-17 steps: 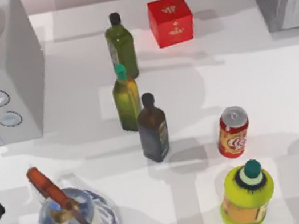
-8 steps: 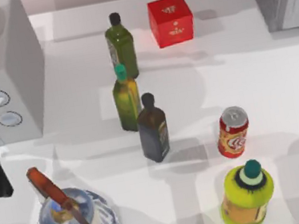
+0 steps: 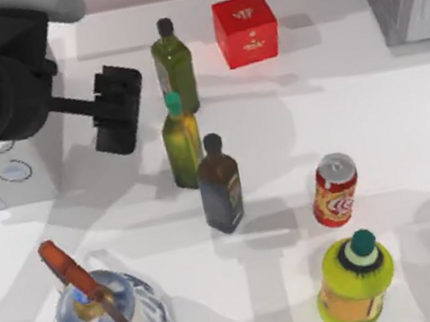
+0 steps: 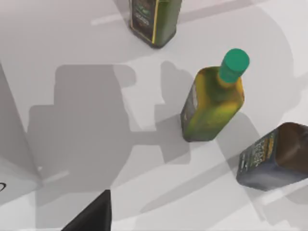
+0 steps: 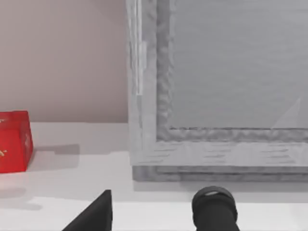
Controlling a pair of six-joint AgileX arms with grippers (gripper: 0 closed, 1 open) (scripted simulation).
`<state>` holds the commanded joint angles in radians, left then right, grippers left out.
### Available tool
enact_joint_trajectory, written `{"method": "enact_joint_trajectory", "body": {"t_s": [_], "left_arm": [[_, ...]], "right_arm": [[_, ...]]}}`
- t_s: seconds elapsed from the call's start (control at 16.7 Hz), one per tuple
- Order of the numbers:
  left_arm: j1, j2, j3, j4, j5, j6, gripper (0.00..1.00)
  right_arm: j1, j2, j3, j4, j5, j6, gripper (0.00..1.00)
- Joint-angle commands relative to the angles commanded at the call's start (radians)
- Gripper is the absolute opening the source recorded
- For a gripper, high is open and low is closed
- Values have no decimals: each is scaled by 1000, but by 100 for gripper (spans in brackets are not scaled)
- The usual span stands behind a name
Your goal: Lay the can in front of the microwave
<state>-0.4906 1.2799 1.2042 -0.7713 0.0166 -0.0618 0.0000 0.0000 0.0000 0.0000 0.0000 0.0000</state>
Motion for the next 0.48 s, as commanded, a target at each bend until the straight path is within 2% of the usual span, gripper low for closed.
{"method": "enact_joint_trajectory", "body": {"t_s": [0.24,0.48], "left_arm": [[-161,473,449,-268,8,-22,100],[-298,847,840,-468,4,-34,100]], "right_arm": [[0,0,0,0,0,0,100],[0,0,0,0,0,0,100]]}}
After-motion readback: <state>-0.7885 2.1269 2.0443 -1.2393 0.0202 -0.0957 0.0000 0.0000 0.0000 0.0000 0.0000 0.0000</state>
